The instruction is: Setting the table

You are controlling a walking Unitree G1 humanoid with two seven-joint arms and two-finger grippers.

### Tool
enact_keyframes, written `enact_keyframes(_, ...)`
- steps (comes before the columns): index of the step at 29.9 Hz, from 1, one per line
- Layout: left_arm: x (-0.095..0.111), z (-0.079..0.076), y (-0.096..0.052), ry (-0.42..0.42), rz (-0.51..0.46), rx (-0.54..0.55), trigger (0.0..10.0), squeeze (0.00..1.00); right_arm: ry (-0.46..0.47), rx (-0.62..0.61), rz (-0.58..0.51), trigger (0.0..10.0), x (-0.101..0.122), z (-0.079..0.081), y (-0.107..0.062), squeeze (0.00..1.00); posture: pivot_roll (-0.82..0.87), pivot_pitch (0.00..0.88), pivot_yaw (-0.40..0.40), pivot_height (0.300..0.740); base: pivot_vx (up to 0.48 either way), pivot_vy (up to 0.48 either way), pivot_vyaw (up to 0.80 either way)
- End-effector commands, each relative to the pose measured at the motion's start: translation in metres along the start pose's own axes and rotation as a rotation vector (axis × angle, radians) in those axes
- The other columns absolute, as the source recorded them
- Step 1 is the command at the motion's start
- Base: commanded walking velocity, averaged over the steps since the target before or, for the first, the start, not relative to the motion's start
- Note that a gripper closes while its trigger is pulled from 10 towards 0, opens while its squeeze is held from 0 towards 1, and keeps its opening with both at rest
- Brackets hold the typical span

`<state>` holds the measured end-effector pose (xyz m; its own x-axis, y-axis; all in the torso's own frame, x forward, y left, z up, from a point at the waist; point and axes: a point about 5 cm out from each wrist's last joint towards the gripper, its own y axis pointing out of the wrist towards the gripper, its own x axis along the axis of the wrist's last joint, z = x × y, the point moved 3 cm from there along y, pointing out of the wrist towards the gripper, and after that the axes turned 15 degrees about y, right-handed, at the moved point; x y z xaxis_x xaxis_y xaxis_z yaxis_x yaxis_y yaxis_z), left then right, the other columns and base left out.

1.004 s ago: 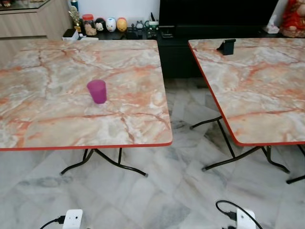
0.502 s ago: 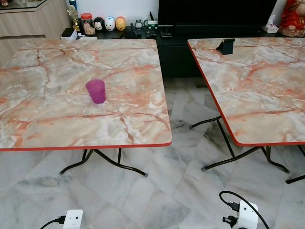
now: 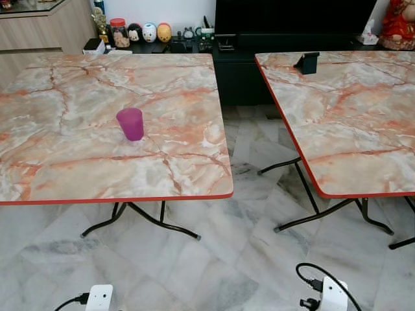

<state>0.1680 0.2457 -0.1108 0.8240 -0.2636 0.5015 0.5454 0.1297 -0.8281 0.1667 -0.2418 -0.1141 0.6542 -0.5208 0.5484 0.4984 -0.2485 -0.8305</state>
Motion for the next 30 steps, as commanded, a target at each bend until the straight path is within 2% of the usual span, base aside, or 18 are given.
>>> enact_keyframes(1,-0.003,0.002,-0.001,0.002,0.015,0.004,10.0,0.00,0.017,-0.019,0.017,10.0,-0.002,-0.007,0.000,0.00,-0.03,0.000,0.006,0.740,0.000,0.240,0.00)
enact_keyframes(7,-0.003,0.002,0.000,-0.007,0.016,0.004,10.0,0.00,0.023,-0.030,0.008,10.0,0.004,-0.010,0.000,0.00,-0.03,0.000,0.005,0.740,0.000,0.127,0.00)
enact_keyframes(20,-0.001,-0.001,0.000,-0.019,0.011,-0.001,10.0,0.00,0.036,-0.028,-0.012,10.0,0.022,-0.004,0.003,0.00,-0.04,0.000,-0.002,0.740,0.000,0.031,0.00)
enact_keyframes(25,-0.001,-0.002,0.000,-0.024,0.012,-0.001,10.0,0.00,0.042,-0.028,-0.018,10.0,0.029,-0.003,0.004,0.00,-0.04,0.000,-0.003,0.740,0.000,0.222,0.00)
enact_keyframes(30,-0.001,-0.002,0.000,-0.028,0.012,-0.001,10.0,0.00,0.039,-0.029,-0.011,10.0,0.021,-0.005,0.003,0.00,-0.04,0.000,-0.005,0.740,0.000,0.000,0.00)
